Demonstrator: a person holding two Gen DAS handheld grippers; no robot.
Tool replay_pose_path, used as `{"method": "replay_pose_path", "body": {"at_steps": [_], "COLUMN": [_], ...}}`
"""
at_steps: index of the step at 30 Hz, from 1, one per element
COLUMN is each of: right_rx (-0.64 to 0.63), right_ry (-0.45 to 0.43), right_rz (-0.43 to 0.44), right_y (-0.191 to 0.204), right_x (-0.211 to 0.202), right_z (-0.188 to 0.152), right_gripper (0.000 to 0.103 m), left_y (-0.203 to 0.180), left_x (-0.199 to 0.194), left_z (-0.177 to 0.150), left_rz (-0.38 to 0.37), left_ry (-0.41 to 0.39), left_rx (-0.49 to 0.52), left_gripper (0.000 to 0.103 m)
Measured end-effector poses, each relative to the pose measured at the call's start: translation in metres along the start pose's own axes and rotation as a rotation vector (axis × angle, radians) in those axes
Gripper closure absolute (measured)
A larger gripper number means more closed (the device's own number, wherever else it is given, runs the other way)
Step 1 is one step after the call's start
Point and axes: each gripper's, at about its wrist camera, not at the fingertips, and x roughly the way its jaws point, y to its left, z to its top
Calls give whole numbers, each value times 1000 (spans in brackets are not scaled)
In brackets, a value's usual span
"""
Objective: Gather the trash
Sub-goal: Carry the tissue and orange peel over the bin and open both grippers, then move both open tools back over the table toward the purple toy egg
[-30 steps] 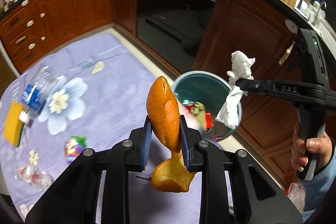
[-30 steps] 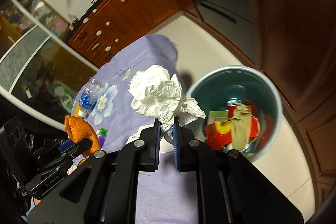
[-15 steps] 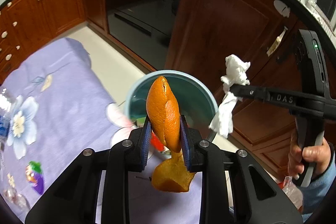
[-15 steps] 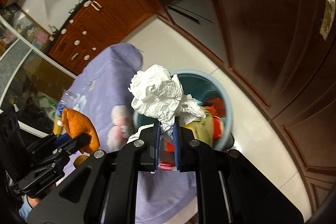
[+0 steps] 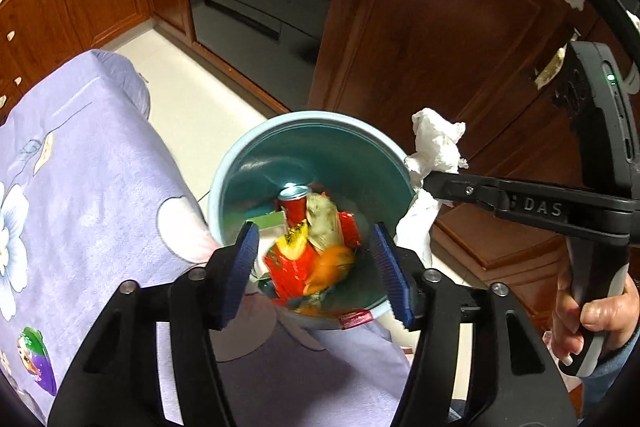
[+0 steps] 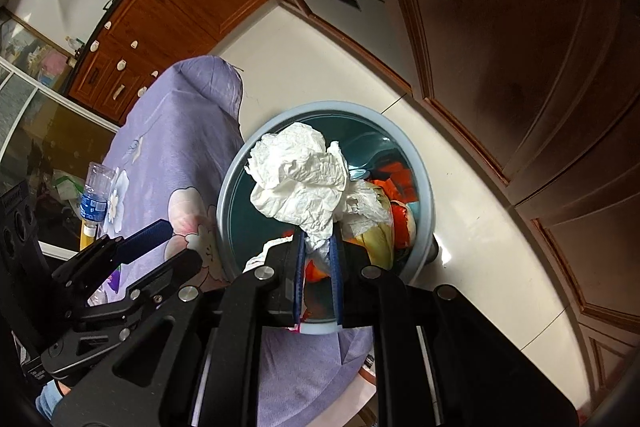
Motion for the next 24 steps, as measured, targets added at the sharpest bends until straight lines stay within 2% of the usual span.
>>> {"method": "replay_pose_path", "body": {"at_steps": [4,5,6,8,10,15,24], "right_rx": [1,2,6,8,8,42,48], "right_ry": [31,40,47,48,50,65,59], "right_rz": [-4,-3,1,3,-1,-12,-29], "right_y": [4,6,7,8,9,7,25], "right_x": [14,17,19,21,22,23,10], "right_z": [2,2,2,2,2,-1,-11], "right_gripper": [87,81,66,46,45,29,25], "left_y": [16,19,24,29,33,43,53], "left_x": [-5,-7,-9,-13,-17,-26,-51], "left_z": [-6,-7,-8,-9,-10,-14,-29], "left_rz": [13,14,15,17,18,20,18], "left_ry": [-8,-10,-16,-31,-42,-51,-72], "left_rx": [-26,-34,-46,-62,-76,-103,-131], "left_gripper": [28,24,20,16,14,10,7]}}
